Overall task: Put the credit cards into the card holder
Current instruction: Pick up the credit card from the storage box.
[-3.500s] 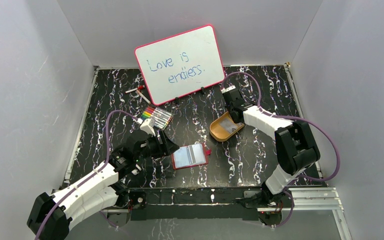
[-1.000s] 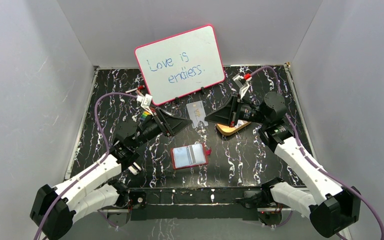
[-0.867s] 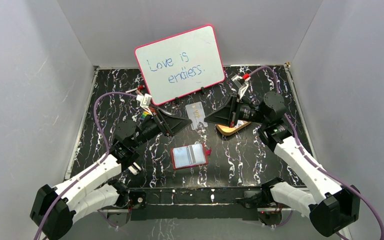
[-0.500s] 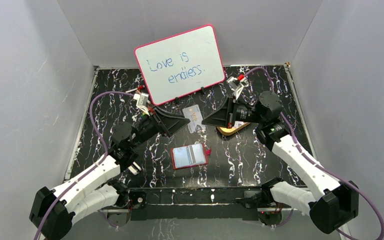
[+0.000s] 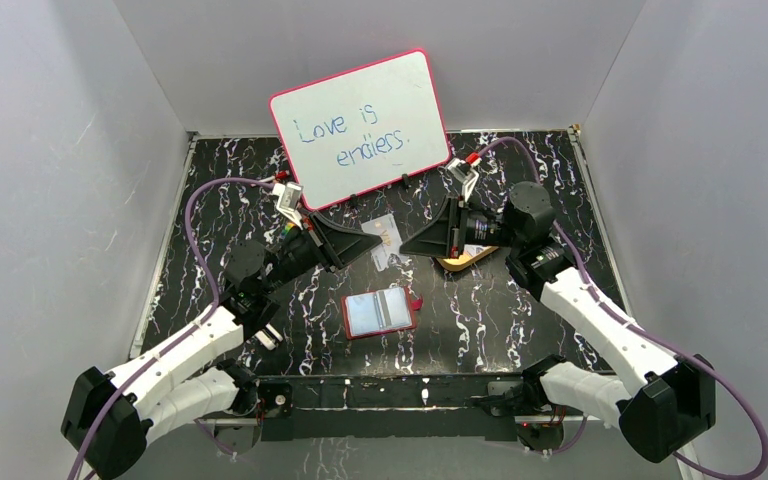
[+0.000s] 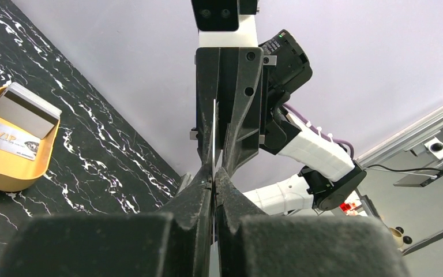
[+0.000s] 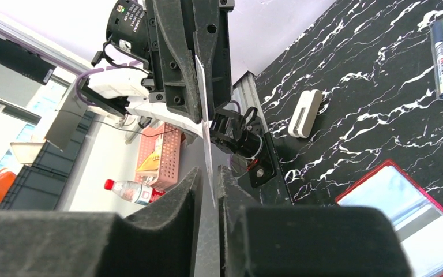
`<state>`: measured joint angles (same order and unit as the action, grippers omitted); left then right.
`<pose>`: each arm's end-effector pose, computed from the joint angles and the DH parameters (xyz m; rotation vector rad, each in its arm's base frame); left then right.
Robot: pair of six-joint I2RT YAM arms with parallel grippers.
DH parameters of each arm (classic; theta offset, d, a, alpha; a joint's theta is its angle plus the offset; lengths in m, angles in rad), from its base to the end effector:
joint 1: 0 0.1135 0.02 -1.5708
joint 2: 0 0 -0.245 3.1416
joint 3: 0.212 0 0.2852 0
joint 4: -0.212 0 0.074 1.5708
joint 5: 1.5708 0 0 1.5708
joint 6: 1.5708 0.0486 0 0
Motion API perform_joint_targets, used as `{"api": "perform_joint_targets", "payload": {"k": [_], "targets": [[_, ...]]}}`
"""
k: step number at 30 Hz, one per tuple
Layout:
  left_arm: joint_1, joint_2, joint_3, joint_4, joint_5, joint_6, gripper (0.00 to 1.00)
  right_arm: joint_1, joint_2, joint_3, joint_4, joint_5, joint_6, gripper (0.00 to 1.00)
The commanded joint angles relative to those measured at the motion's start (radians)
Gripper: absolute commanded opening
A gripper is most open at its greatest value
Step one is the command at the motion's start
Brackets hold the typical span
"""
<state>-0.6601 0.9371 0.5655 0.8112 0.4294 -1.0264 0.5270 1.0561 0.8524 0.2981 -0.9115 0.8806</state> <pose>0.1957 -0.1775 0.3159 0.2003 1.3460 -1.7007 0.2295 0.1780 0.3389 -0.5645 1.7184 1.7277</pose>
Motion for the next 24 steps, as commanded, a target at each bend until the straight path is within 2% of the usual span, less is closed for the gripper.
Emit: {"api": "perform_joint_targets", "payload": {"k": [1, 8, 9, 13, 14, 16, 17, 18, 20, 22, 24], "targets": [[0.006, -0.021, 0.000, 0.055, 0.005, -0.011, 0.00, 0.020, 0.003, 0.004, 0.045, 0.014, 0.004, 0.27], [0.006, -0.011, -0.008, 0.062, 0.008, -0.021, 0.00, 0.027, 0.011, -0.015, 0.123, 0.025, 0.047, 0.29], [0.005, -0.009, -0.009, 0.062, 0.010, -0.022, 0.00, 0.029, 0.012, -0.015, 0.124, 0.028, 0.049, 0.26], [0.006, -0.002, -0.018, 0.062, 0.014, -0.025, 0.00, 0.042, 0.019, -0.013, 0.126, 0.035, 0.047, 0.03], [0.007, -0.002, -0.022, 0.060, 0.015, -0.022, 0.05, 0.043, 0.015, -0.013, 0.117, 0.039, 0.034, 0.00], [0.007, -0.026, -0.028, 0.000, 0.011, 0.017, 0.41, 0.044, 0.001, -0.006, 0.044, 0.069, -0.022, 0.00], [0.007, -0.053, -0.016, -0.119, -0.015, 0.056, 0.54, 0.044, -0.009, 0.004, -0.019, 0.089, -0.069, 0.00], [0.007, -0.090, 0.004, -0.274, -0.064, 0.106, 0.61, 0.045, -0.019, 0.009, -0.116, 0.115, -0.116, 0.00], [0.007, -0.163, 0.016, -0.548, -0.178, 0.168, 0.64, 0.044, -0.036, -0.002, -0.232, 0.179, -0.192, 0.00], [0.007, -0.251, -0.010, -0.706, -0.280, 0.197, 0.65, 0.044, -0.042, -0.040, -0.290, 0.224, -0.229, 0.00], [0.006, -0.305, -0.040, -0.827, -0.322, 0.197, 0.64, 0.047, -0.031, -0.097, -0.318, 0.257, -0.237, 0.00]]}}
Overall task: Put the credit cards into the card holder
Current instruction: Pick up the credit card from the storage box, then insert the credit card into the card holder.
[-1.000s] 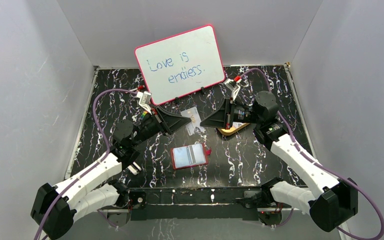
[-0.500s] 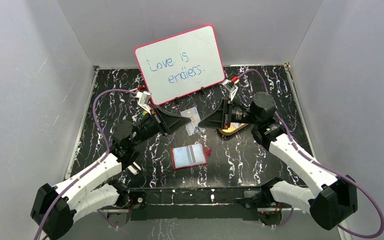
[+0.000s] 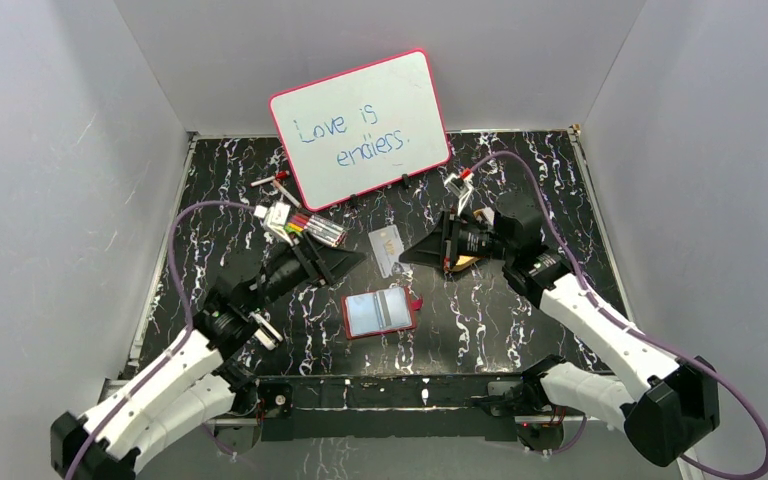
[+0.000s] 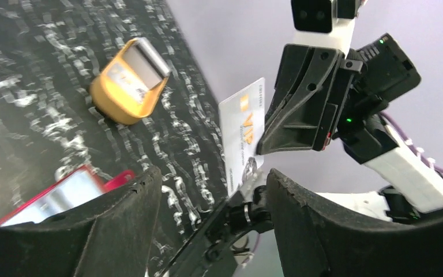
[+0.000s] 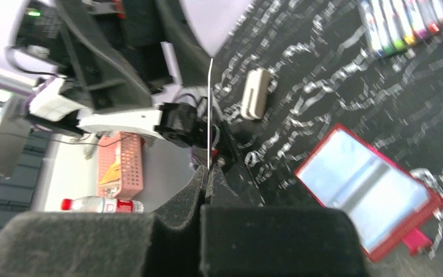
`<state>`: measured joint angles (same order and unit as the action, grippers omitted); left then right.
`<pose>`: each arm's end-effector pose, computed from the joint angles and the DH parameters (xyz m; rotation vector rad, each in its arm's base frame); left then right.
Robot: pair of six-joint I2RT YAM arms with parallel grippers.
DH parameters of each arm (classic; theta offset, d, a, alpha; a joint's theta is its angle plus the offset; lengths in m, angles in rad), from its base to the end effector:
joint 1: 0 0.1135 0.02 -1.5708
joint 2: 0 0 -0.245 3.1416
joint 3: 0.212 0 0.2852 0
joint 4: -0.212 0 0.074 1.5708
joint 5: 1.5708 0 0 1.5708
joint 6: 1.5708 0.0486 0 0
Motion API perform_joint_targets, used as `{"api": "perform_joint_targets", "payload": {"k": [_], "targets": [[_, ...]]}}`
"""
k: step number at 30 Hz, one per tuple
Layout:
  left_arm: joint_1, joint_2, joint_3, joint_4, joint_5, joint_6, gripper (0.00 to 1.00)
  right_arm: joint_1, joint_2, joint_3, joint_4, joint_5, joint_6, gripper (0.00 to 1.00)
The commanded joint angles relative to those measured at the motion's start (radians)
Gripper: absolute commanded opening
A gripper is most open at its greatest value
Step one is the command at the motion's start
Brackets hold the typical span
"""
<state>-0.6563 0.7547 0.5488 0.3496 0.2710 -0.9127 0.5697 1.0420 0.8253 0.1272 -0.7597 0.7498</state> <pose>0.1872 -0.1606 0.3004 0.0451 1.6098 -1.4517 0.2265 0.1848 0.3139 -0.4911 1.8466 1.5721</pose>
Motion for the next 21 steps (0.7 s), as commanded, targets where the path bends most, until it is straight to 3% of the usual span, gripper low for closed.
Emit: {"api": "perform_joint_targets", "payload": {"k": [1, 5, 9, 14, 21], "targets": [[0.002, -0.142, -0.043, -0.395, -0.167, 0.078, 0.62, 0.004, -0.007, -0.095, -0.145, 0.110, -0.103, 0.00], [0.001, -0.154, -0.153, -0.389, -0.151, 0.007, 0.55, 0.004, 0.072, -0.195, -0.056, 0.119, -0.048, 0.00], [0.001, -0.054, -0.223, -0.278, -0.117, -0.039, 0.44, 0.011, 0.183, -0.247, 0.029, 0.106, 0.014, 0.00], [0.000, 0.103, -0.237, -0.171, -0.121, -0.038, 0.28, 0.031, 0.295, -0.246, 0.091, 0.114, 0.042, 0.00], [0.000, 0.208, -0.271, -0.098, -0.156, -0.028, 0.14, 0.059, 0.407, -0.237, 0.144, 0.129, 0.076, 0.00]]}}
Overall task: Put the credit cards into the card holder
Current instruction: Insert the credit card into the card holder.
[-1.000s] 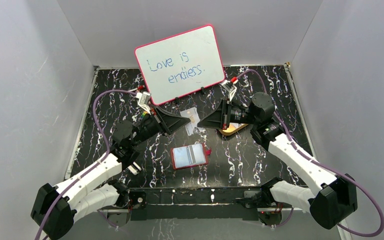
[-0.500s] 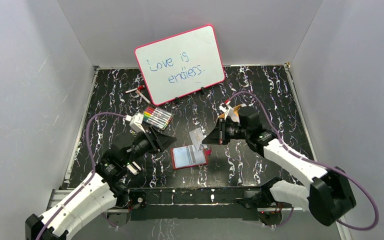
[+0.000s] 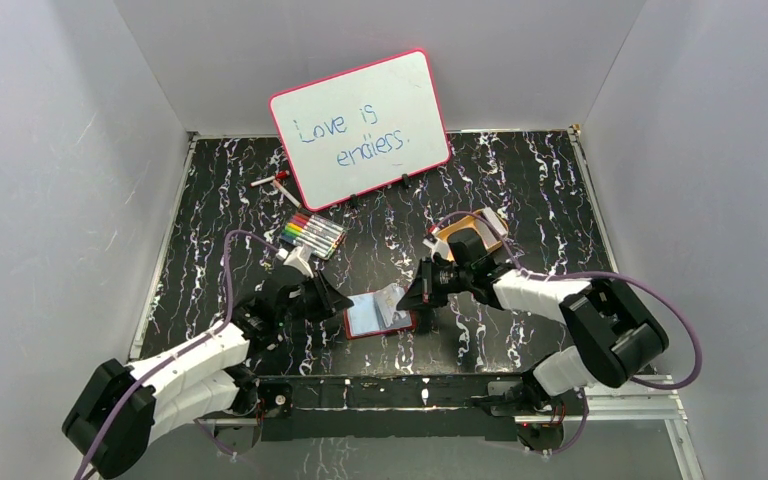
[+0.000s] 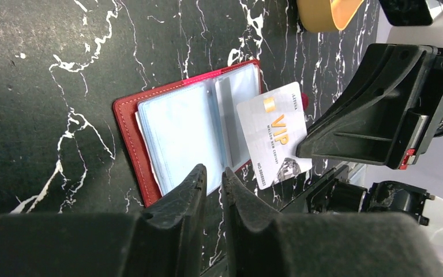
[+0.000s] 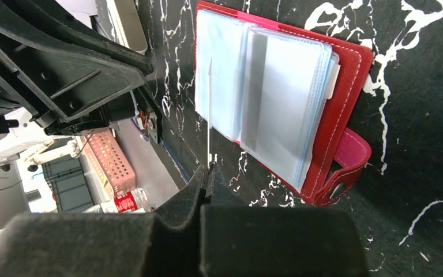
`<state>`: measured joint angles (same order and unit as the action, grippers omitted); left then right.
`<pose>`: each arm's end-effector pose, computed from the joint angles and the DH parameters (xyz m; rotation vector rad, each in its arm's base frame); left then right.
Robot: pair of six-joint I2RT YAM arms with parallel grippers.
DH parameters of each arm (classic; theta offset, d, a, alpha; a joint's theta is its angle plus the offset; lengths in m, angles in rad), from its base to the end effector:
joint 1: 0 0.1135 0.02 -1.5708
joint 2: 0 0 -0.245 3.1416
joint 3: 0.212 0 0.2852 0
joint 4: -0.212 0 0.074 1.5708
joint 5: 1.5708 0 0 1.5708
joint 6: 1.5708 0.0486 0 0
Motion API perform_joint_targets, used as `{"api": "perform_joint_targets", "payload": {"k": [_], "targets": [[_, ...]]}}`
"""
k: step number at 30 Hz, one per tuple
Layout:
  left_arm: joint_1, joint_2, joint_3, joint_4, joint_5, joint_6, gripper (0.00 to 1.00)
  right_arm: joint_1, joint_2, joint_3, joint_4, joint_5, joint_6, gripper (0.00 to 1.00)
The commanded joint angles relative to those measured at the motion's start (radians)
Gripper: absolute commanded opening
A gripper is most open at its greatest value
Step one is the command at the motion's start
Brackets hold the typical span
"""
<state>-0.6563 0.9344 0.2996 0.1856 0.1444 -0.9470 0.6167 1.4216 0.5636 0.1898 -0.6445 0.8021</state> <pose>0.1894 -0.1547 0.1405 -0.2212 2.2057 -1.1107 0.2278 0.1973 0.1142 -0.1702 2.5090 1.4126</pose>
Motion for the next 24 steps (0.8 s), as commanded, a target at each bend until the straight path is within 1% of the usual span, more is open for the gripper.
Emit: {"api": "perform_joint_targets", "payload": {"k": [1, 6, 10, 24], "targets": [[0.000, 0.038, -0.027, 0.070, -0.032, 0.003, 0.14, 0.014, 0.036, 0.027, 0.082, 0.019, 0.024, 0.00], [0.000, 0.104, -0.057, 0.129, -0.029, -0.001, 0.12, 0.021, 0.090, 0.031, 0.113, 0.022, 0.027, 0.00], [0.001, 0.144, -0.056, 0.141, -0.029, 0.005, 0.10, 0.026, 0.121, 0.032, 0.128, 0.030, 0.029, 0.00], [0.000, 0.157, -0.082, 0.140, -0.027, 0.021, 0.10, 0.050, 0.189, 0.041, 0.180, 0.026, 0.054, 0.00]]}}
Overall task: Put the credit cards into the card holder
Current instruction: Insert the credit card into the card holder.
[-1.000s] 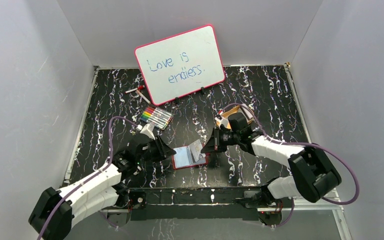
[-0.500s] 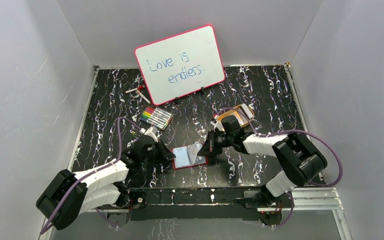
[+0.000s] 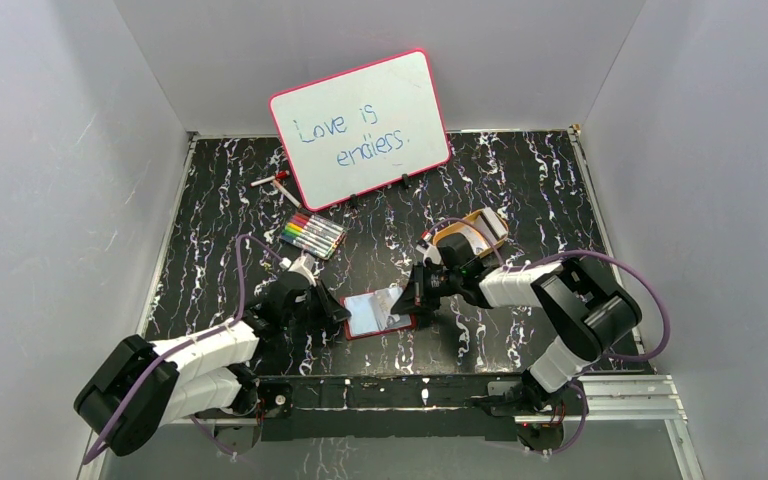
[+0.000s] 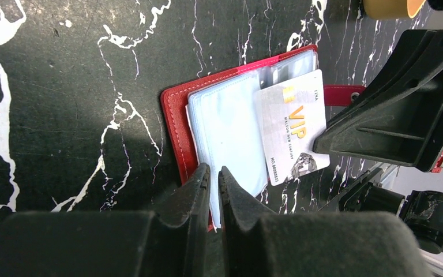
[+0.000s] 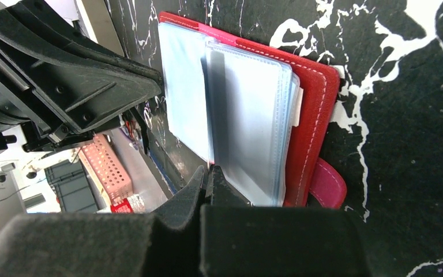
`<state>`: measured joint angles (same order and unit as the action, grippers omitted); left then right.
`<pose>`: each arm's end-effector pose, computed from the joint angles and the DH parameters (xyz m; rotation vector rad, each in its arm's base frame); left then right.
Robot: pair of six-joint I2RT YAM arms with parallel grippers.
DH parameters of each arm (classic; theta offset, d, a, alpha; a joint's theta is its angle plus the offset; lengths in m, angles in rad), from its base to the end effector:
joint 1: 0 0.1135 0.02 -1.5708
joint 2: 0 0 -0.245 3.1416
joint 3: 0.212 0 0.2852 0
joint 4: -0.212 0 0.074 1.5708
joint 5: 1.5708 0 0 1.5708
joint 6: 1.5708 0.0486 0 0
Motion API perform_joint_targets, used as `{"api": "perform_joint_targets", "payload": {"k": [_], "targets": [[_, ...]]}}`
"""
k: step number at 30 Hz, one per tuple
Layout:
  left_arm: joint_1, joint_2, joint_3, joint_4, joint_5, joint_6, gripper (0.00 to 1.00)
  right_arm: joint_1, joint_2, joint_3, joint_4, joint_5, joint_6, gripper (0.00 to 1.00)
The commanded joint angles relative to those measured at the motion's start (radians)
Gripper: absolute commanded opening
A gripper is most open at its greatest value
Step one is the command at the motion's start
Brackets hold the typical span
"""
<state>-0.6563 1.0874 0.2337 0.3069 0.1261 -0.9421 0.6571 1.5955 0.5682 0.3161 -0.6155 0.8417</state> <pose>0.1856 -0.1507 0.0962 -0.2476 2.2958 -1.0312 0.2265 0.2102 0.0766 -0.1352 2.5797 1.3930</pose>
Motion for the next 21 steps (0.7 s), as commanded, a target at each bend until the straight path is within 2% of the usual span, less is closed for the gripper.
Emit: {"api": "perform_joint_targets", "payload": {"k": [1, 8, 21], "targets": [[0.000, 0.007, -0.018, 0.022, -0.006, 0.015, 0.10, 0.013, 0.020, 0.035, 0.063, -0.005, 0.021, 0.00], [0.000, 0.014, -0.032, 0.036, 0.003, 0.014, 0.09, 0.020, 0.022, 0.012, 0.124, 0.029, 0.080, 0.00], [0.000, 0.026, -0.046, 0.062, 0.012, 0.002, 0.07, 0.055, 0.073, 0.019, 0.147, 0.048, 0.080, 0.00]]}}
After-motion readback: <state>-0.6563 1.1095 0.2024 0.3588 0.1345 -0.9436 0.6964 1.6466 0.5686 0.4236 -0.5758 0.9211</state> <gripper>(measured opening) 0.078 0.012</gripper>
